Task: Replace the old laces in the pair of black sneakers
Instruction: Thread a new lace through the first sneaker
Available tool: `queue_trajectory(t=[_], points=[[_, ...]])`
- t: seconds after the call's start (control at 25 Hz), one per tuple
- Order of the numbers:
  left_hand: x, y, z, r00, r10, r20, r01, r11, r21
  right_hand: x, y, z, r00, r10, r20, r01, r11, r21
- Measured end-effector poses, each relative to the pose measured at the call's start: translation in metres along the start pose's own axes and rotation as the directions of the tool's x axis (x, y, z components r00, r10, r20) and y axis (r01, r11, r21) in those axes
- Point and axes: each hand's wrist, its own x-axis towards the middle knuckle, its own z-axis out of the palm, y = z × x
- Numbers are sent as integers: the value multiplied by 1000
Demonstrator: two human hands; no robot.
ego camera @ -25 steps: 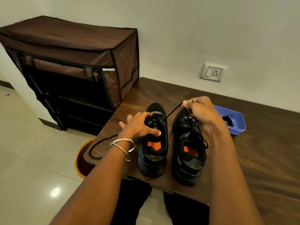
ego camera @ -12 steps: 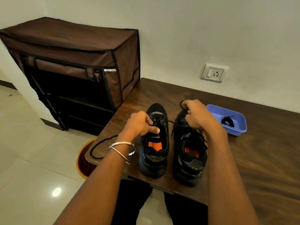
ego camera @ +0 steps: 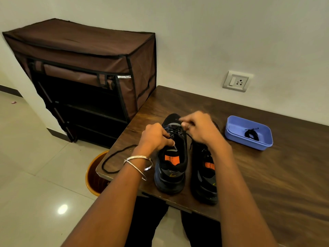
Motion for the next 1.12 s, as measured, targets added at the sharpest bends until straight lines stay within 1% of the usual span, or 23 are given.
queue_trajectory(t=[0.04, 0.08, 0.12, 0.16, 0.24, 0.28, 0.4, 0.48, 0.56, 0.64, 0.72, 0.8, 0.96, 1.08, 1.12], points=[[0, 0, 1, 1000, 2, -3, -2, 1000, 1, 1, 1, 12, 997, 30, 66, -30, 1000, 2], [0, -1, 1, 1000, 4, -7, -4, 1000, 2, 2, 2, 21, 994, 71, 87, -76, 996, 51], [0, 0, 2, 1000, 5, -9, -5, 1000, 4, 4, 3, 29, 993, 104, 61, -110, 989, 103], [-1, 0, 3, 1000, 5, -10, -5, 1000, 5, 6, 4, 35, 992, 127, -6, -125, 984, 128], [-1, 0, 3, 1000, 7, -10, -7, 1000, 0, 8, 4, 37, 984, 127, -128, -114, 988, 106], [-1, -1, 3, 1000, 8, -9, -9, 1000, -11, 9, 4, 37, 982, 117, -146, -106, 991, 83], [-1, -4, 1, 1000, 18, -16, -19, 998, -53, 6, 0, 41, 992, 85, -97, -89, 995, -43], [0, -5, 0, 999, 28, -17, -29, 997, -73, 1, -2, 47, 990, 103, -100, -113, 988, -103], [-1, -6, 0, 999, 30, -20, -32, 994, -106, -2, -3, 53, 980, 154, -128, -167, 981, -96], [-2, -6, 0, 999, 22, -30, -26, 989, -145, -2, -4, 60, 975, 172, -142, -187, 977, -101], [-3, -7, 0, 1000, 8, -26, -12, 982, -186, -1, -4, 66, 977, 161, -140, -180, 975, -132], [-6, -7, -1, 1000, -8, -2, 7, 972, -233, 1, -5, 70, 975, 158, -157, -178, 977, -121], [-9, -7, -4, 1000, -10, 20, 15, 964, -266, 4, -4, 77, 976, 144, -164, -163, 980, -113], [-13, -6, -8, 1000, -1, 31, 10, 960, -280, 6, -1, 78, 980, 124, -154, -136, 988, -71], [-14, -7, -9, 999, 5, 45, 9, 954, -299, 6, 0, 76, 983, 122, -136, -127, 991, -32]])
